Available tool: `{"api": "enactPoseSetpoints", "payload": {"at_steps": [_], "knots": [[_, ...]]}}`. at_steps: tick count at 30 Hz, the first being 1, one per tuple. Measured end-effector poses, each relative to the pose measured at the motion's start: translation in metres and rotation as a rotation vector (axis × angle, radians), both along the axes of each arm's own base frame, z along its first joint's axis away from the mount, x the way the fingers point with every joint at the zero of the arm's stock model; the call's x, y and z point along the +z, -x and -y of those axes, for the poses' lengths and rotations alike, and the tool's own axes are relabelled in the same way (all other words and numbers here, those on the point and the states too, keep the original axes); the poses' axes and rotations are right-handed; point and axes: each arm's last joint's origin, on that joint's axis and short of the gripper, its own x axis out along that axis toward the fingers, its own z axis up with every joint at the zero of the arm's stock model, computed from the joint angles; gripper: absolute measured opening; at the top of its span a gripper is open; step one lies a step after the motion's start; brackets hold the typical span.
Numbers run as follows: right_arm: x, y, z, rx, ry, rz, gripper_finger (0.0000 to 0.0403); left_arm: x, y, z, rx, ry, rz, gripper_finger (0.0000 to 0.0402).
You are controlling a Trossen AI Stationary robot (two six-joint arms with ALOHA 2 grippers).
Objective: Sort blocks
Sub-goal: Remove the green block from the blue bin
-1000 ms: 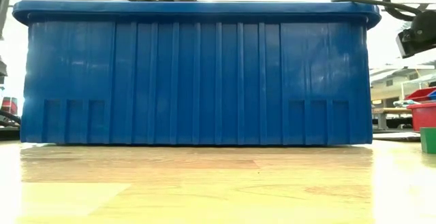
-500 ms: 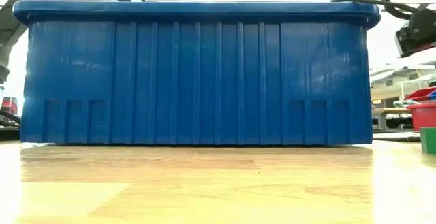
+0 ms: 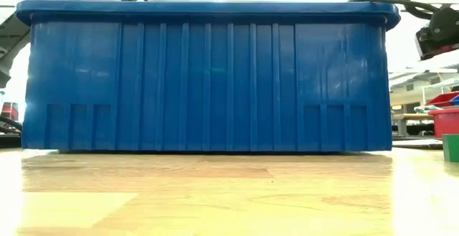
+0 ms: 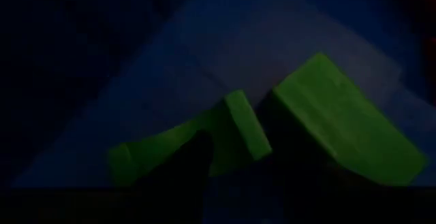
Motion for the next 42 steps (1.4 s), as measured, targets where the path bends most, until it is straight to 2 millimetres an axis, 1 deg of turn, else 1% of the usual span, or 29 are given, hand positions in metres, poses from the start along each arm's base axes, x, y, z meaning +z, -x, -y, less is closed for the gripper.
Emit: {"api": "enactPoseSetpoints", "payload": {"at_steps": [4,7,8,9,11,13,15,17,20,21,23,25,28,32,36,39,42], "knots": [[0.0,0.0,0.0,0.0,0.0,0.001,0.0185,0.002,-0.003,-0.002,-0.022,-0.059,0.005,0.0088],[0.0,0.0,0.0,-0.001,-0.005,-0.001,0.0181,0.004,-0.003,-0.001,-0.044,-0.069,0.002,0.0027],[0.0,0.0,0.0,-0.007,-0.009,-0.002,0.018,0.005,-0.002,0.002,-0.05,-0.061,-0.016,0.0013],[0.001,0.0,0.0,-0.017,-0.01,-0.004,0.0178,0.005,0.0,0.005,-0.059,-0.05,-0.036,0.0008],[0.005,0.0,-0.003,-0.042,-0.011,0.015,0.0172,0.02,-0.001,0.012,-0.085,-0.062,-0.012,0.0009],[0.014,0.001,-0.007,-0.041,-0.016,0.048,0.0166,0.046,-0.001,0.023,-0.128,-0.076,0.041,0.001],[0.027,0.0,-0.011,-0.027,-0.029,0.108,0.0159,0.069,0.001,0.033,-0.163,-0.092,0.093,0.0008],[0.042,0.0,-0.012,-0.026,-0.03,0.16,0.0153,0.089,0.006,0.041,-0.196,-0.118,0.114,0.0005],[0.064,-0.002,-0.013,-0.03,-0.038,0.264,0.0145,0.121,0.014,0.049,-0.23,-0.206,0.174,0.0004],[0.07,-0.002,-0.013,-0.032,-0.032,0.299,0.0142,0.128,0.016,0.05,-0.24,-0.227,0.183,0.0006],[0.078,-0.003,-0.011,-0.033,-0.009,0.359,0.0138,0.132,0.018,0.048,-0.248,-0.243,0.19,0.0017],[0.082,-0.002,-0.009,-0.03,0.014,0.399,0.0134,0.127,0.02,0.044,-0.232,-0.187,0.204,0.0038],[0.083,-0.003,-0.006,-0.029,0.039,0.408,0.0131,0.115,0.014,0.038,-0.211,-0.108,0.24,0.0085],[0.081,-0.005,-0.004,-0.014,0.062,0.386,0.0128,0.084,0.002,0.033,-0.187,-0.042,0.21,0.016],[0.079,-0.006,-0.004,-0.014,0.074,0.369,0.0128,0.057,-0.008,0.026,-0.104,0.011,0.218,0.0225],[0.078,-0.006,-0.004,-0.013,0.074,0.363,0.013,0.039,-0.011,0.023,-0.022,0.026,0.186,0.0256],[0.078,-0.006,-0.004,-0.012,0.077,0.36,0.0129,0.029,-0.014,0.021,0.01,0.034,0.185,0.027]]}}
